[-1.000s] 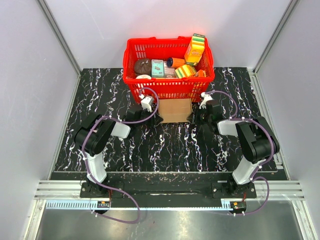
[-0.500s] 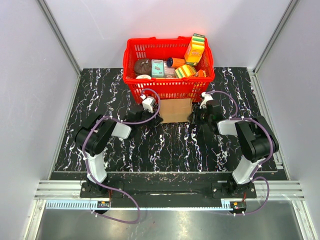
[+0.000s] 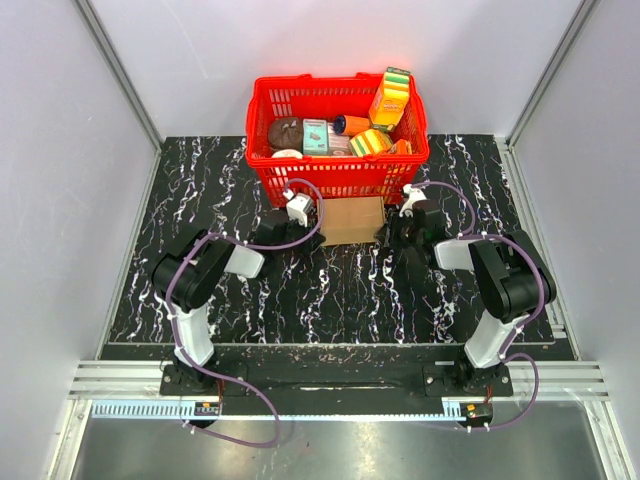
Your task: Fold the paper box
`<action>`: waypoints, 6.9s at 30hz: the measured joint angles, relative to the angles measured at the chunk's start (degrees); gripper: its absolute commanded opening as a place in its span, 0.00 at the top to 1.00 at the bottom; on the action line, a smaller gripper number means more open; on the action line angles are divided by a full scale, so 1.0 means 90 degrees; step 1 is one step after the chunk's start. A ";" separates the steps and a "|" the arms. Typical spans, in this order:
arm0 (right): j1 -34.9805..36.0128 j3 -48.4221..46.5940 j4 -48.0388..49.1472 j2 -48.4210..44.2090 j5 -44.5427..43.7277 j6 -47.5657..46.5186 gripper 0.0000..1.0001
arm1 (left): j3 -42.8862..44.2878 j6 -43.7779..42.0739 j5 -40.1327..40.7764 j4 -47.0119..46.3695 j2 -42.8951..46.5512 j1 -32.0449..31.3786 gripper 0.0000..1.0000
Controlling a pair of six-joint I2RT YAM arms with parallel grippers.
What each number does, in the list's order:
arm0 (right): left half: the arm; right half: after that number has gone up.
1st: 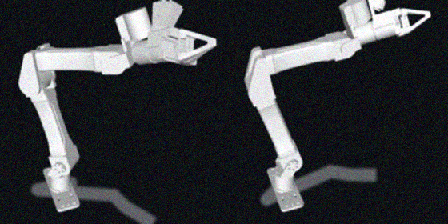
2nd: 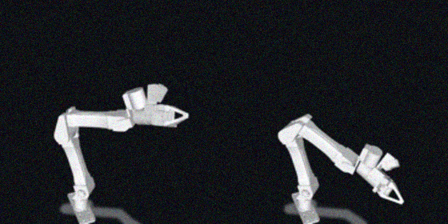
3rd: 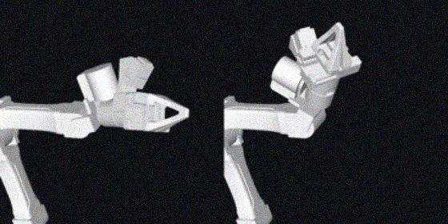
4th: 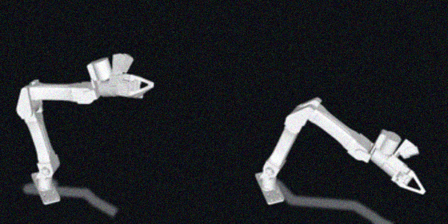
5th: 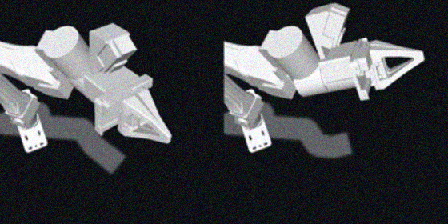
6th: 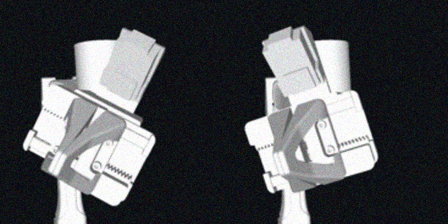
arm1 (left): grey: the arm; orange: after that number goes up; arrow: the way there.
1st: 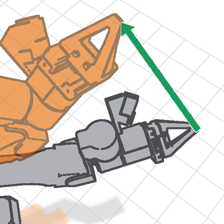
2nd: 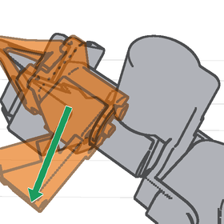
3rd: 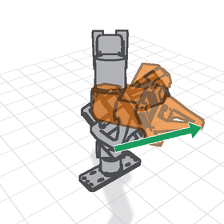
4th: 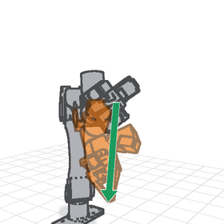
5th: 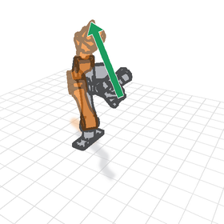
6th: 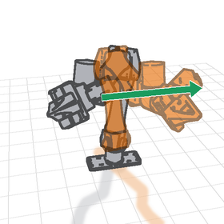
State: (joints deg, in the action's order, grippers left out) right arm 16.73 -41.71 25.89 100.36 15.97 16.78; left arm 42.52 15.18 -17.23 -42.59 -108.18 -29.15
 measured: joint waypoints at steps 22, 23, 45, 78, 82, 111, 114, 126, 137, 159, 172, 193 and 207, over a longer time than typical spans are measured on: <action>-0.0058 -0.0044 0.0384 0.0228 0.0010 0.0000 0.52 | 0.0221 -0.0240 0.0240 -0.0049 -0.0202 -0.0073 0.73; -0.0058 -0.0053 0.0384 0.0236 0.0012 0.0000 0.51 | 0.0228 -0.0257 0.0262 -0.0041 -0.0204 -0.0083 0.73; -0.0049 -0.0085 0.0435 0.0216 0.0233 0.0063 0.30 | 0.0369 -0.0478 0.0600 0.0367 -0.0262 -0.0270 0.61; 0.0046 0.0381 -0.0556 -0.0942 -0.0765 0.0197 0.19 | 0.0658 -0.0372 0.0692 0.0877 -0.0253 -0.0352 0.63; 0.0046 0.0393 -0.0554 -0.0942 -0.0763 0.0267 0.19 | 0.0831 -0.0345 0.0823 0.1149 -0.0279 -0.0376 0.63; 0.0049 0.0818 -0.0379 -0.1226 -0.0607 0.0617 0.22 | 0.0374 0.0056 0.1103 0.1647 0.0641 -0.0415 0.34; 0.0051 0.0860 -0.0367 -0.1389 -0.0597 0.0668 0.31 | 0.0168 0.0172 0.1105 0.1812 0.1037 -0.0391 0.50; 0.0056 0.0984 0.0148 -0.1319 -0.0340 0.1588 1.00 | -0.0206 0.1222 0.0151 0.1421 0.1562 -0.0005 1.00; 0.0058 0.1018 0.0678 -0.0493 -0.0029 0.2225 1.00 | -0.0199 0.1552 -0.0073 0.1069 0.0651 -0.0534 1.00; 0.0044 0.0534 0.0461 -0.0017 -0.0403 0.1875 1.00 | 0.0942 0.1532 0.0172 0.1455 -0.0386 -0.0189 1.00; 0.0019 0.0253 0.0389 0.0219 -0.0692 0.1685 1.00 | 0.1275 0.1440 0.0248 0.1644 -0.0563 -0.0189 1.00; 0.0022 0.0228 0.1418 0.0680 -0.0874 0.1591 0.96 | 0.1258 0.1484 0.1185 0.1489 -0.0563 -0.0277 1.00; 0.0015 0.0452 0.1379 0.0423 -0.0991 0.1554 0.71 | 0.0646 0.1661 0.1688 0.1447 -0.0083 -0.0284 0.97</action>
State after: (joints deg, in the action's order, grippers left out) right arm 16.86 -37.65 38.30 104.16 7.05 30.76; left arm 48.34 30.13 -2.04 -29.56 -108.92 -31.70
